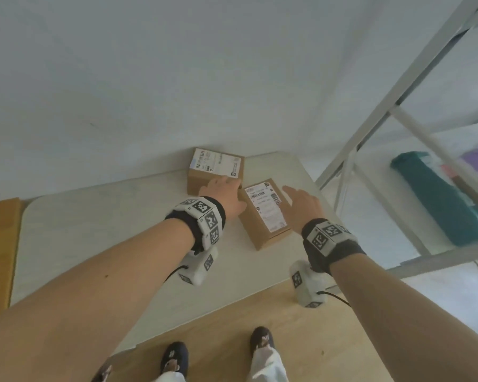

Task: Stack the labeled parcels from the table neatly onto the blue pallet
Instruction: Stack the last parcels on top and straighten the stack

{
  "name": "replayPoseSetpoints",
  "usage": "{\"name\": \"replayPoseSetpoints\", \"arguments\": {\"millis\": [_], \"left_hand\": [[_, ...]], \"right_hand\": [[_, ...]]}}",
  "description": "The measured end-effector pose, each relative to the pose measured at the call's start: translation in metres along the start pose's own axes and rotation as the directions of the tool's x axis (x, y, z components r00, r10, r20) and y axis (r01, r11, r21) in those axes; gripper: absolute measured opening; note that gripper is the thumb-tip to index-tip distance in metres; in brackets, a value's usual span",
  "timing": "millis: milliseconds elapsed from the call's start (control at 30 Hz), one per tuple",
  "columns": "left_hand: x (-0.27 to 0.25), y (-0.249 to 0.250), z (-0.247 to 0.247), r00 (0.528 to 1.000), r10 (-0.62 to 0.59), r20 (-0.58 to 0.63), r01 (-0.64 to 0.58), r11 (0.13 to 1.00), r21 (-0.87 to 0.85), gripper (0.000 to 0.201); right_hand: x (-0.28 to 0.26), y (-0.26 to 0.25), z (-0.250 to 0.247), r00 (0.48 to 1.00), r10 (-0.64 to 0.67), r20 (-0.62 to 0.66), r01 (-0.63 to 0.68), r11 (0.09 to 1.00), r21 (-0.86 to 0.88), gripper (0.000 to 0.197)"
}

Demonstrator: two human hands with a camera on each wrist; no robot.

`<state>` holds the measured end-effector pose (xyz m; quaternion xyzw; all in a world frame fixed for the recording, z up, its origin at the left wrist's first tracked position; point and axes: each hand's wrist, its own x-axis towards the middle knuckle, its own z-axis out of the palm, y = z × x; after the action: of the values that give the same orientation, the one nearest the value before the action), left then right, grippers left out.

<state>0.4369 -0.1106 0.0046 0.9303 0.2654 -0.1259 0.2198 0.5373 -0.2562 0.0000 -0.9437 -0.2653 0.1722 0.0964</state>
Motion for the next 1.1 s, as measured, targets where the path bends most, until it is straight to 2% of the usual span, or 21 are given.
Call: {"name": "replayPoseSetpoints", "arguments": {"millis": [133,200,333,433,567,733,967,1100], "left_hand": [[0.019,0.015,0.011,0.988,-0.152,0.006,0.151,0.978,-0.145,0.056],[0.025,0.027,0.019,0.969,-0.241,0.05,0.246,0.946,-0.212,0.06],[0.041,0.046,0.037,0.905,-0.41,0.113,0.42,0.819,-0.39,0.063],[0.048,0.059,0.044,0.853,-0.501,0.148,0.503,0.71,-0.493,0.063],[0.051,0.074,0.052,0.82,-0.537,0.201,0.544,0.62,-0.565,0.044],[0.054,0.082,0.059,0.789,-0.561,0.249,0.578,0.543,-0.609,0.042],[0.055,0.084,0.071,0.764,-0.585,0.271,0.59,0.464,-0.66,0.04],[0.054,0.081,0.072,0.773,-0.576,0.265,0.569,0.444,-0.692,0.036]], "right_hand": [[0.039,0.021,-0.007,0.99,-0.078,0.121,0.075,0.997,0.03,0.048],[0.057,0.034,-0.01,0.974,-0.102,0.201,0.089,0.993,0.073,0.051],[0.085,0.058,-0.012,0.934,-0.149,0.324,0.116,0.986,0.119,0.053],[0.102,0.068,-0.007,0.899,-0.195,0.391,0.147,0.978,0.149,0.052],[0.116,0.073,-0.001,0.856,-0.244,0.455,0.153,0.962,0.227,0.05],[0.124,0.073,0.014,0.804,-0.3,0.513,0.135,0.933,0.334,0.049],[0.134,0.079,0.025,0.76,-0.26,0.596,-0.063,0.883,0.465,0.048],[0.131,0.076,0.025,0.768,-0.244,0.592,-0.124,0.85,0.511,0.041]]}}
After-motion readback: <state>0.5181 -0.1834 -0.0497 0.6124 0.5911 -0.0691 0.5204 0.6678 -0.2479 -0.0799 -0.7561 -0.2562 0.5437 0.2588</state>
